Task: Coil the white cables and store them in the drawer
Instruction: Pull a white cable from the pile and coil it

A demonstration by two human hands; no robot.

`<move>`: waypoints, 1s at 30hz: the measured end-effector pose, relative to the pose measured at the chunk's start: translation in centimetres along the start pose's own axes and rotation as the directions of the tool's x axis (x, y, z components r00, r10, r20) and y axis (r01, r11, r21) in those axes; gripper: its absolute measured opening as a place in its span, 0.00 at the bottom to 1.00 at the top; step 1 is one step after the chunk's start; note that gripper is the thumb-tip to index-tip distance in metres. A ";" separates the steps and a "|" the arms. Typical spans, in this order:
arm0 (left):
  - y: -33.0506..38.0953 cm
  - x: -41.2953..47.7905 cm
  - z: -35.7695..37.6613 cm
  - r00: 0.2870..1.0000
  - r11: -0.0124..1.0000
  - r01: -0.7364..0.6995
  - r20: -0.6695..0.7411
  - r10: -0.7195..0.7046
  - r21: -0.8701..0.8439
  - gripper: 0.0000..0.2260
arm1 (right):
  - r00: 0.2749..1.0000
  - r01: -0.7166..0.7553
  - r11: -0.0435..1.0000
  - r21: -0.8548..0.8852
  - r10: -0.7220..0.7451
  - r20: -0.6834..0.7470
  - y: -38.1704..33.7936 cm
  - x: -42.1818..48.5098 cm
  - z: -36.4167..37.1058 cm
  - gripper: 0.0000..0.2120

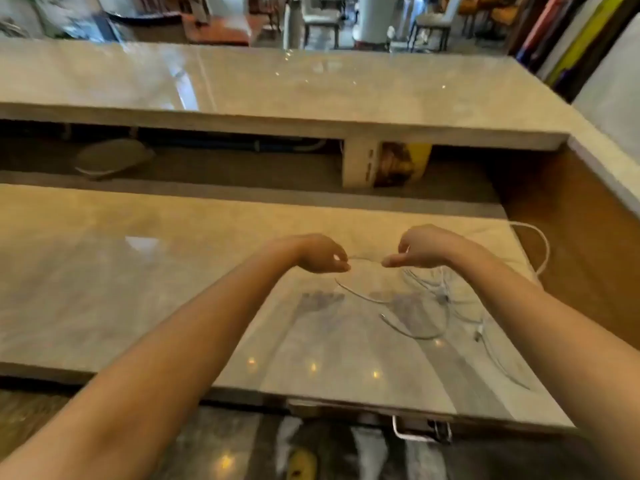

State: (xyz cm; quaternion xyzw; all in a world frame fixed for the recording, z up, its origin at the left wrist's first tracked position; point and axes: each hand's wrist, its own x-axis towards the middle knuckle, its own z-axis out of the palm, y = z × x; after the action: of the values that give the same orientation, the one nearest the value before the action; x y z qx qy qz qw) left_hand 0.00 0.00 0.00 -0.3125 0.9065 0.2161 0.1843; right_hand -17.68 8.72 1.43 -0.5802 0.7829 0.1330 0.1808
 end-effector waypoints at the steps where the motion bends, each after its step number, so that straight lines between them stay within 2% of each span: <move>1: 1.3 0.7 1.2 1.000 1.000 -0.004 0.024 0.004 0.008 0.20 | 1.000 -0.020 1.000 0.021 0.020 0.018 0.9 -0.7 1.4 0.26; 3: 3.2 2.3 3.9 0.999 0.999 -0.045 -0.001 0.045 -0.009 0.20 | 1.000 -0.017 0.994 0.106 0.019 -0.014 2.9 -1.5 4.7 0.20; 6: 5.2 4.1 7.6 0.991 0.995 -0.103 -0.090 0.102 -0.002 0.19 | 0.995 0.041 0.973 0.225 -0.021 -0.093 4.5 -3.1 9.4 0.21; 10: 6.0 4.9 10.3 0.969 0.984 -0.173 -0.186 0.161 -0.051 0.17 | 0.966 0.140 0.962 0.233 -0.081 -0.247 5.4 -4.5 14.0 0.19; 13: 6.4 5.0 11.8 0.965 0.974 -0.214 -0.172 0.198 -0.078 0.14 | 0.950 0.207 0.941 0.268 -0.127 -0.286 6.1 -4.9 16.2 0.19; 16: 7.1 5.1 12.6 0.963 0.977 -0.213 -0.176 0.205 -0.029 0.09 | 0.929 0.243 0.911 0.333 -0.119 -0.351 6.4 -5.2 17.1 0.17; 20: 8.0 4.9 11.7 0.974 0.975 -0.221 -0.040 0.221 0.004 0.04 | 0.855 0.262 0.910 0.321 -0.064 -0.515 6.9 -5.2 17.0 0.05; 22: 8.5 4.7 10.9 0.976 0.976 -0.215 0.029 0.214 0.032 0.05 | 0.853 0.235 0.932 0.276 -0.062 -0.518 7.0 -5.0 16.2 0.06; 26: 9.8 4.5 8.8 0.961 0.961 -0.266 0.099 0.258 0.076 0.10 | 0.925 0.253 0.933 0.257 -0.156 -0.346 6.8 -4.7 14.6 0.12; 28: 9.8 4.3 7.1 0.963 0.962 -0.268 0.057 0.265 0.050 0.10 | 0.925 0.280 0.913 0.296 -0.175 -0.338 7.2 -5.0 14.1 0.16; 30: 9.2 4.0 5.2 0.964 0.964 -0.265 -0.006 0.265 0.014 0.10 | 0.916 0.295 0.886 0.358 -0.156 -0.370 8.1 -5.2 13.5 0.15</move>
State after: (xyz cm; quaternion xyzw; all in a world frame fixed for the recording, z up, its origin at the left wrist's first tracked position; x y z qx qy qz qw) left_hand -7.87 7.25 -3.66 -0.1883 0.9422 0.2317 0.1522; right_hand -22.30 21.14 -8.46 -0.6321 0.7383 -0.1540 0.1780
